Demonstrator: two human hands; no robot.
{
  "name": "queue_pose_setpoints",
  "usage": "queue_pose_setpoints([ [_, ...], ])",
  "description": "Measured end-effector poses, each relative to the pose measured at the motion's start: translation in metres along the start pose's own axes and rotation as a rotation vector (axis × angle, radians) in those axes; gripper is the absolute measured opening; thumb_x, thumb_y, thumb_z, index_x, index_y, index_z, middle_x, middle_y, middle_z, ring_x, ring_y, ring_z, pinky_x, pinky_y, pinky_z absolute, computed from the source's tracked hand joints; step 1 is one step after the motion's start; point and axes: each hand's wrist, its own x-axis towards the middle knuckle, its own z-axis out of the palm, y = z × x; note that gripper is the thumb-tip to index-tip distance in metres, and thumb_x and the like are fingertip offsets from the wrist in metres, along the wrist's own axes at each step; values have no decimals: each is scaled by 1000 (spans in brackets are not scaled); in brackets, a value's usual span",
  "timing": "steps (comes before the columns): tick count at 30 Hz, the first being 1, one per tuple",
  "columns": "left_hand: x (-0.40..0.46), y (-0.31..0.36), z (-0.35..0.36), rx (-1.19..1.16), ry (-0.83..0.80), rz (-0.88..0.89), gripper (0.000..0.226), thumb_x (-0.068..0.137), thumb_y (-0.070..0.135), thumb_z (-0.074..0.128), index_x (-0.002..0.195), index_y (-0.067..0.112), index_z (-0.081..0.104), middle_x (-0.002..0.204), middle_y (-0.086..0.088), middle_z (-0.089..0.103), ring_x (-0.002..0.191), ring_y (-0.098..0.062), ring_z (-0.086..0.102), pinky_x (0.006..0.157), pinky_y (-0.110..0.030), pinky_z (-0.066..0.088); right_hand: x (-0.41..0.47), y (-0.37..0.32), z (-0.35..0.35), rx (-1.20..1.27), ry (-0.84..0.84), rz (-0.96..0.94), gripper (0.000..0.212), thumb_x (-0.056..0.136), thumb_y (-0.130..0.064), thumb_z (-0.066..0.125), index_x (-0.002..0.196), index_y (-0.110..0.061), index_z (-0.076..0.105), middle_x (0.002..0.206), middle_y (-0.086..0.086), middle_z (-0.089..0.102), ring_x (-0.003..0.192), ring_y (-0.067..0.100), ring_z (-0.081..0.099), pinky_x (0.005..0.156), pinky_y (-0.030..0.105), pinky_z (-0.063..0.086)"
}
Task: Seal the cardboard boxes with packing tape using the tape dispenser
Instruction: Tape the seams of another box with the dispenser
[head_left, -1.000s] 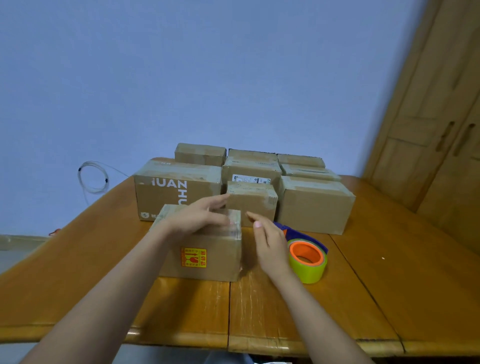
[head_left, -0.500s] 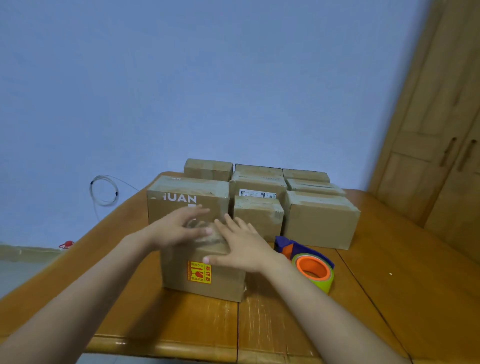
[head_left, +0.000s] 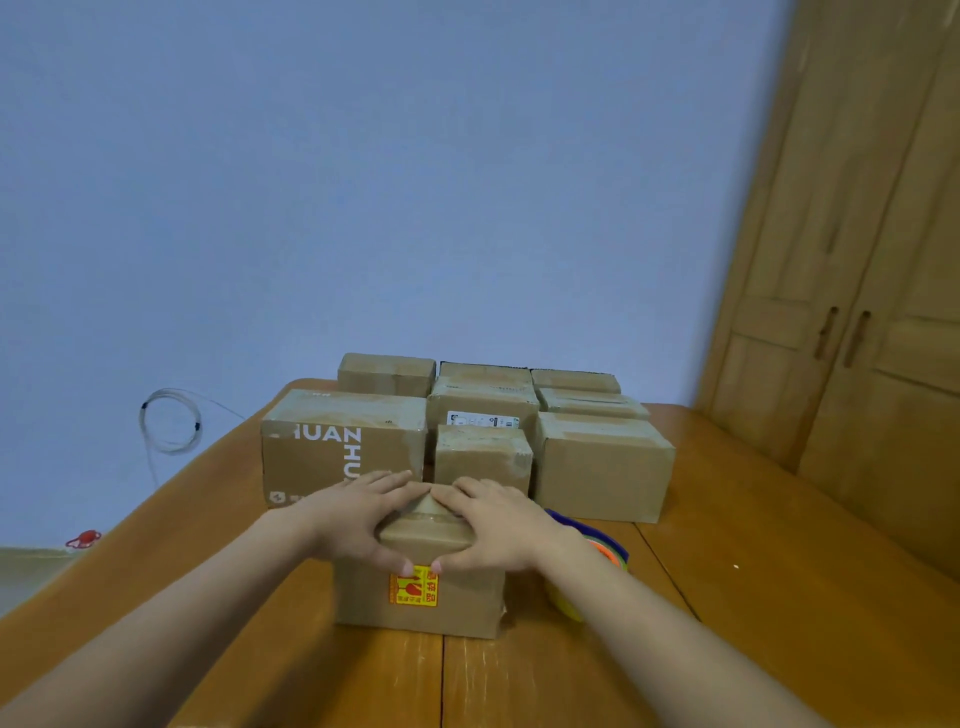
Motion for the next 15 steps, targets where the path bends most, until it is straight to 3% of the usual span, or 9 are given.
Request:
queue_pose_setpoints([
  [3,5,8,2,21,31,-2,127,42,93,23,153,35,0,162,3,1,149,-19,0,120,-44,11,-5,3,-1,8,-32,26,84,85,-60,55,151,-28,15,155,7,22,142,28,19,115,54,6],
  [5,8,8,1,7,31,-13,131,39,95,20,153,34,0,162,3,1,149,-20,0,120,-46,11,-5,-1,-2,25,-55,60,86,86,-57,56,153,-27,10,160,9,9,146,29,6,114,55,-3],
  [8,10,11,1,7,30,-32,129,44,95,28,153,33,-1,162,4,-2,149,-19,-2,120,-46,10,-5,-4,0,28,-50,91,93,83,-60,58,153,-26,7,160,11,2,147,31,0,115,55,-2],
  [11,8,16,4,42,56,-36,109,73,73,59,153,32,-3,162,4,-3,148,-19,-4,119,-45,9,-8,-6,2,39,-37,101,95,83,-60,60,153,-27,5,160,12,0,147,31,-1,116,53,2],
  [15,7,20,6,43,102,-46,103,78,63,64,152,33,-1,162,4,-1,148,-19,-3,118,-44,10,-12,-7,4,54,-24,115,94,83,-59,59,153,-27,4,160,11,0,147,31,-2,117,51,2],
])
